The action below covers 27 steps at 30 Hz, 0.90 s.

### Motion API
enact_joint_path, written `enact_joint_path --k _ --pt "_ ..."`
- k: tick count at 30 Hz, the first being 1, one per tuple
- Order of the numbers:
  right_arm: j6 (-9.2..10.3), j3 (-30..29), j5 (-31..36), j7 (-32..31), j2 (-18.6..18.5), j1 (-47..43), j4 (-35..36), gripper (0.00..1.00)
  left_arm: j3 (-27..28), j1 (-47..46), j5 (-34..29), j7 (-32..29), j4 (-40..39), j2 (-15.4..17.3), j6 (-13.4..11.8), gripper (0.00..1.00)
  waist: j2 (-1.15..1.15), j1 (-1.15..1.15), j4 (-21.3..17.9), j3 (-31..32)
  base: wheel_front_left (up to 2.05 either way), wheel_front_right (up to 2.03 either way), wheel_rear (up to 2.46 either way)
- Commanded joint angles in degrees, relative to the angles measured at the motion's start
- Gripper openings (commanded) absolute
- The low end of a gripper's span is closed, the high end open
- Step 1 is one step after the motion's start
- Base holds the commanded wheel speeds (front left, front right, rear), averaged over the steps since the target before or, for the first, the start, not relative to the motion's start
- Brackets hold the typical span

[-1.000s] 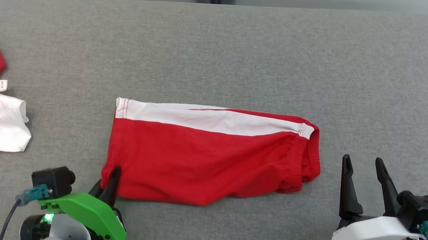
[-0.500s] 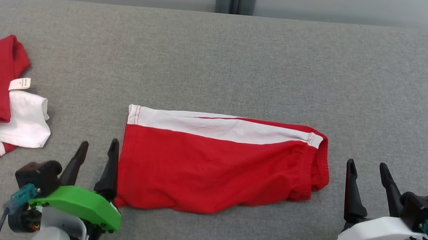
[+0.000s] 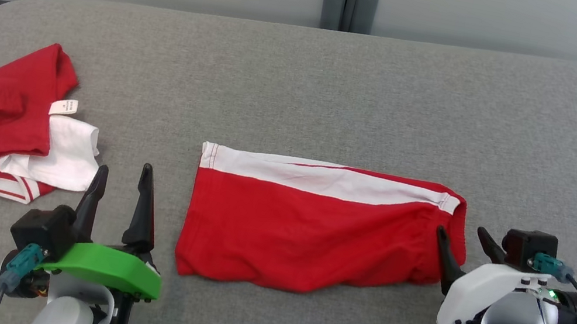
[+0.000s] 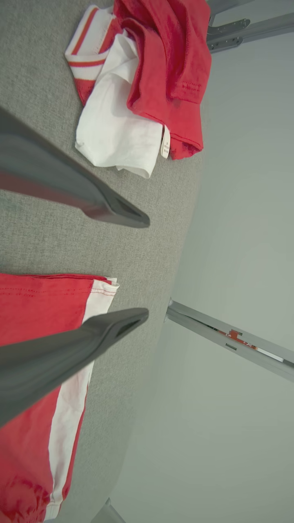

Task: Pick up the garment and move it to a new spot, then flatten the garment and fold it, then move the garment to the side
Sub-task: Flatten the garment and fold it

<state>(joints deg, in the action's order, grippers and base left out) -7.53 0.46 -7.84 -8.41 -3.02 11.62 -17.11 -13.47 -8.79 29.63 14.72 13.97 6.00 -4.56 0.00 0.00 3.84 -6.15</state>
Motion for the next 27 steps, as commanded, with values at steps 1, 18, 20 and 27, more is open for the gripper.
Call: enact_joint_path --k 1,18,20,27 --pt "0.08 -0.24 0.57 -1.80 -0.78 1.01 -1.03 1.00 -0.17 0.37 -0.49 0.26 -0.08 -0.23 0.08 1.00 0.00 0.00 1.49 -0.28 0.00 0.00 0.00" --pt "0.09 -5.25 -2.98 -15.52 -3.31 10.00 -17.02 1.00 -0.15 -0.45 -1.29 0.53 -0.83 -1.49 0.51 1.00 0.00 0.00 7.92 -1.79 0.00 0.00 0.00" --pt "0.08 -5.69 -4.68 -16.28 -2.79 10.53 -18.52 0.75 -0.12 -0.37 -1.53 0.54 -1.00 -1.54 0.48 1.00 0.00 0.00 8.08 -1.80 0.00 0.00 0.00" --pt "0.08 -4.48 -8.52 -16.32 -3.33 12.74 -21.45 0.00 -0.46 0.34 -2.51 0.49 -1.99 -1.52 0.19 1.00 0.00 0.00 6.78 -1.78 0.00 0.00 0.00"
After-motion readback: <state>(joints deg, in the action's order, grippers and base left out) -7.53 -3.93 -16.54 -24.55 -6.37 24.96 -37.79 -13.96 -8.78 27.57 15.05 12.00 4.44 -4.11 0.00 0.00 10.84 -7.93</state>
